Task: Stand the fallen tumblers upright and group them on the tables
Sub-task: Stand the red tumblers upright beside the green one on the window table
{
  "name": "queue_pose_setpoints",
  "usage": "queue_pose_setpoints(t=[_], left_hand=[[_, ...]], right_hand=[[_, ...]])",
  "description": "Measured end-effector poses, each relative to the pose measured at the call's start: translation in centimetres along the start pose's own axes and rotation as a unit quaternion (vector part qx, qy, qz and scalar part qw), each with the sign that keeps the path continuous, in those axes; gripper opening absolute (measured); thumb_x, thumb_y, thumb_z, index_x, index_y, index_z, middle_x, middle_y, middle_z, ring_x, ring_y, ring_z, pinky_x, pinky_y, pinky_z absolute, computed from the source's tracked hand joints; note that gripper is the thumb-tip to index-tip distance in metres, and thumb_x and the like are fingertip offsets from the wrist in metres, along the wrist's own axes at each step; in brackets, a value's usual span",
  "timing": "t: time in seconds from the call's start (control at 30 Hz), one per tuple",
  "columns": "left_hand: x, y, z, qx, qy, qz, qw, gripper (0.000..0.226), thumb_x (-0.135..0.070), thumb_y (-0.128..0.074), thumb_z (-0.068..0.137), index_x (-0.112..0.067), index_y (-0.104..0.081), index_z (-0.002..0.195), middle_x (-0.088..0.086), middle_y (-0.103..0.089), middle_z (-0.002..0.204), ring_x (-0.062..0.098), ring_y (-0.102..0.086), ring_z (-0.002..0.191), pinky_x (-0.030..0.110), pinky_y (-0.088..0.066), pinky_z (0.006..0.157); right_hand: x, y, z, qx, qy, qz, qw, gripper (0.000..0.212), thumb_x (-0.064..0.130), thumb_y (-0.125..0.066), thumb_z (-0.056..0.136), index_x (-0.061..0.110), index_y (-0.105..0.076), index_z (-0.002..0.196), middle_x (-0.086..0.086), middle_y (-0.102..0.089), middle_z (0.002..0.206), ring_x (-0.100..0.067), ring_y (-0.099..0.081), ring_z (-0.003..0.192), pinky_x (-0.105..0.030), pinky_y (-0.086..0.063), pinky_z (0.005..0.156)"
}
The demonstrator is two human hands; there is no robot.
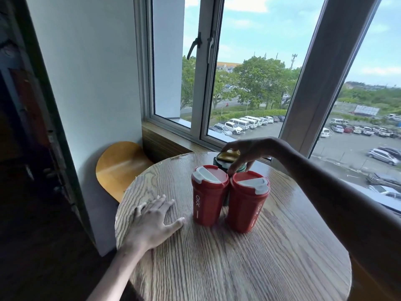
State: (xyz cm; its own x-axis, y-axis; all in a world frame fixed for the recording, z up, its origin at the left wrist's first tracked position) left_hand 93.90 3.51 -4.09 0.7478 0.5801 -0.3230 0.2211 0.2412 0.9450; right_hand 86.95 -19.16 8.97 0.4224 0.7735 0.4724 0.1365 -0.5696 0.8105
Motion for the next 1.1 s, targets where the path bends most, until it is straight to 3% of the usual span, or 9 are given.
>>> queue_pose_setpoints(t=[0.17,0.27,0.37,0.43,0.53,0.63,0.7,0.9,1.1], left_hand=[[0.4,-0.1,0.5,-0.026,-0.009,0.011,1.000,0.097,-0.086,-0.012,0.066,-0.032,-0.021,0.147,-0.006,-0.014,0.158,0.009,-0.013,0.144,0.047,-0.002,0.118],[0.3,0.0,0.4,-0.039,-0.018,-0.002,0.999,0.100,-0.088,-0.011,0.065,-0.030,-0.024,0.146,-0.006,-0.017,0.157,0.010,-0.015,0.144,0.046,-0.004,0.117],[-0.7,0.9,-0.4,-0.076,-0.031,0.008,0.997,0.094,-0.084,-0.025,0.071,-0.024,-0.034,0.142,-0.002,-0.030,0.153,0.013,-0.029,0.140,0.044,-0.012,0.116],[-2.0,2.2,-1.1,-0.127,-0.055,0.017,0.990,0.077,-0.071,-0.039,0.080,-0.022,-0.038,0.140,-0.002,-0.041,0.148,0.015,-0.040,0.134,0.039,-0.018,0.115],[-3.7,2.0,-1.0,-0.105,-0.057,-0.050,0.992,0.080,-0.058,-0.058,0.081,-0.019,-0.028,0.144,0.007,-0.049,0.140,0.022,-0.052,0.124,0.037,-0.034,0.107],[-5.8,0.2,0.0,-0.038,-0.044,-0.223,0.973,0.089,-0.048,-0.075,0.072,-0.013,-0.029,0.140,0.010,-0.054,0.134,0.017,-0.060,0.108,0.019,-0.045,0.090],[-6.4,-0.3,0.4,-0.059,-0.044,-0.237,0.969,0.083,-0.049,-0.078,0.069,-0.016,-0.037,0.132,0.003,-0.060,0.127,0.009,-0.060,0.093,0.014,-0.047,0.081],[-5.8,-0.6,0.7,-0.064,-0.035,-0.269,0.960,0.086,-0.056,-0.078,0.064,-0.017,-0.041,0.131,0.001,-0.058,0.131,0.015,-0.058,0.114,0.030,-0.047,0.097],[-5.9,-0.6,0.5,-0.059,-0.016,-0.257,0.964,0.087,-0.057,-0.076,0.065,-0.018,-0.039,0.132,0.002,-0.058,0.131,0.017,-0.057,0.115,0.030,-0.044,0.097]], right_hand=[[0.0,1.0,-2.1,-0.039,-0.009,0.017,0.999,0.076,0.037,-0.069,0.081,0.029,-0.030,0.145,-0.008,-0.047,0.138,-0.028,-0.055,0.116,-0.046,-0.057,0.085],[-0.7,2.6,-4.6,-0.171,0.028,0.050,0.984,0.063,0.046,-0.058,0.086,0.024,-0.037,0.140,-0.004,-0.054,0.130,-0.021,-0.059,0.107,-0.039,-0.055,0.086],[-3.2,2.3,-9.4,-0.392,0.085,0.194,0.895,0.060,0.060,-0.050,0.083,0.017,-0.050,0.125,-0.012,-0.062,0.118,-0.018,-0.063,0.099,-0.034,-0.052,0.084],[-6.3,-1.2,-11.9,-0.473,0.077,0.302,0.824,0.071,0.073,-0.043,0.079,0.015,-0.050,0.119,-0.011,-0.062,0.109,-0.013,-0.062,0.094,-0.032,-0.049,0.080],[-10.9,-8.5,-10.3,-0.413,0.004,0.373,0.830,0.101,0.090,-0.040,0.061,0.016,-0.046,0.130,-0.008,-0.062,0.114,-0.015,-0.060,0.101,-0.042,-0.049,0.087],[-11.3,-13.4,-8.4,-0.325,-0.006,0.295,0.898,0.089,0.080,-0.067,0.055,0.037,-0.039,0.128,-0.001,-0.063,0.115,-0.013,-0.063,0.105,-0.043,-0.052,0.091],[-11.6,-14.9,-8.0,-0.328,-0.009,0.269,0.906,0.086,0.070,-0.076,0.056,0.044,-0.030,0.123,0.004,-0.059,0.117,-0.013,-0.058,0.109,-0.043,-0.050,0.094],[-11.1,-14.6,-8.3,-0.349,0.012,0.296,0.889,0.083,0.051,-0.080,0.064,0.030,-0.030,0.127,-0.001,-0.063,0.110,-0.019,-0.063,0.103,-0.051,-0.051,0.090],[-11.5,-14.4,-8.8,-0.353,-0.028,0.220,0.909,0.082,0.074,-0.069,0.056,0.038,-0.032,0.119,0.005,-0.061,0.111,-0.016,-0.061,0.106,-0.046,-0.051,0.089]])
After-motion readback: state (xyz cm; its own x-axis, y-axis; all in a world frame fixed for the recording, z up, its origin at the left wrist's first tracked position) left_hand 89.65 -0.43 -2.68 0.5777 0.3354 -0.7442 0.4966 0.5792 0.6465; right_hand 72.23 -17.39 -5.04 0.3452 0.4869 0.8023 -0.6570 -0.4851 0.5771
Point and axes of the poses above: each hand's wrist, its own z-axis towards the middle knuckle, its own y-axis out of the back of the hand, x = y × z, the point moved 10 cm from there along z, towards the middle knuckle
